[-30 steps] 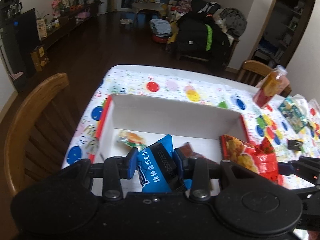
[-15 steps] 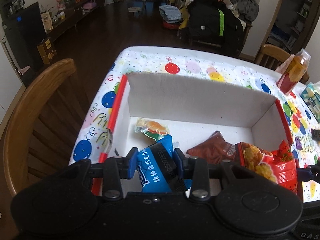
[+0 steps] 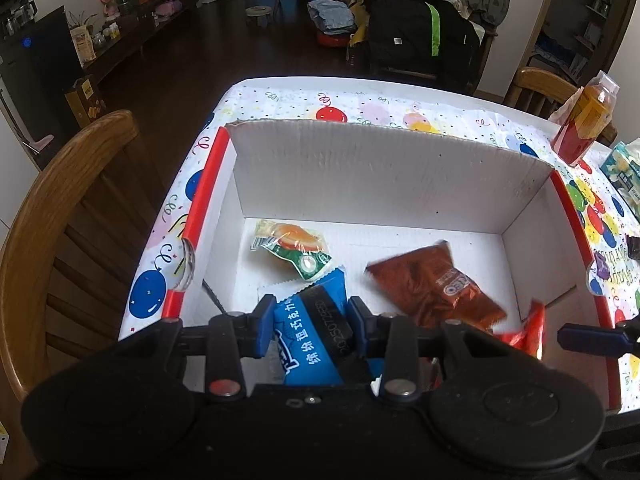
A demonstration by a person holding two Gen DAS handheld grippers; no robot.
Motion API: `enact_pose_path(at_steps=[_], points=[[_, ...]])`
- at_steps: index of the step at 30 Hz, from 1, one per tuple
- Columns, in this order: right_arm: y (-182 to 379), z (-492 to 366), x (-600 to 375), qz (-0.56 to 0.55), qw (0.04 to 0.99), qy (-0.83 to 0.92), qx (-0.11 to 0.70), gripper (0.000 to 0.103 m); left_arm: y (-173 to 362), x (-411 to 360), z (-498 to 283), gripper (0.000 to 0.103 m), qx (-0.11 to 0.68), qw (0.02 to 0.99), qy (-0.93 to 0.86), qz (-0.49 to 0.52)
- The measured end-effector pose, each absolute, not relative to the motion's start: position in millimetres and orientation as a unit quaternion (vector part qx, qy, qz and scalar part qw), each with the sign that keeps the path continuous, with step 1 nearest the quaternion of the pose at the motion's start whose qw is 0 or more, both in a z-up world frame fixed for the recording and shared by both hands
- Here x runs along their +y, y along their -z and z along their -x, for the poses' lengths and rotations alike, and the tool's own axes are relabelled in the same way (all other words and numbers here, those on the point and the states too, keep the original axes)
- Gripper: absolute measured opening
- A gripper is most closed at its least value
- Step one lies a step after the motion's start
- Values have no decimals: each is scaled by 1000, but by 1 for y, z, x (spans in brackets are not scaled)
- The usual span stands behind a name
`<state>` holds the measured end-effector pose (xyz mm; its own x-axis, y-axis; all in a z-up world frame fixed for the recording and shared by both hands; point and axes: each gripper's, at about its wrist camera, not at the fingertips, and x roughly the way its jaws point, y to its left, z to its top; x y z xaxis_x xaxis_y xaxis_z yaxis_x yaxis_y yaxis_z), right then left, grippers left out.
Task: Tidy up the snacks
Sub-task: 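Open both tools to drop the blue bag and red chip bag into the box, then move both tools from the box back over the remaining snacks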
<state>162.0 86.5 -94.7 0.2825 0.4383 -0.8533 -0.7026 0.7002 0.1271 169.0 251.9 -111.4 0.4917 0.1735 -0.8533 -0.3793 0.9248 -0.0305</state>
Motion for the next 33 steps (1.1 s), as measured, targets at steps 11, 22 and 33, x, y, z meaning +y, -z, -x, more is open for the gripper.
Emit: enact_pose_path(at_steps=[11, 22, 33], points=[[76, -153, 78, 133, 800, -368, 455, 70, 100, 247, -164, 59, 461, 863, -168, 119], [53, -145, 59, 122, 813, -369, 433, 75, 73, 227, -150, 71, 430, 884, -151, 109], [27, -142, 26, 100, 835, -356, 408, 82, 43, 190, -143, 82, 399, 905, -110, 93]])
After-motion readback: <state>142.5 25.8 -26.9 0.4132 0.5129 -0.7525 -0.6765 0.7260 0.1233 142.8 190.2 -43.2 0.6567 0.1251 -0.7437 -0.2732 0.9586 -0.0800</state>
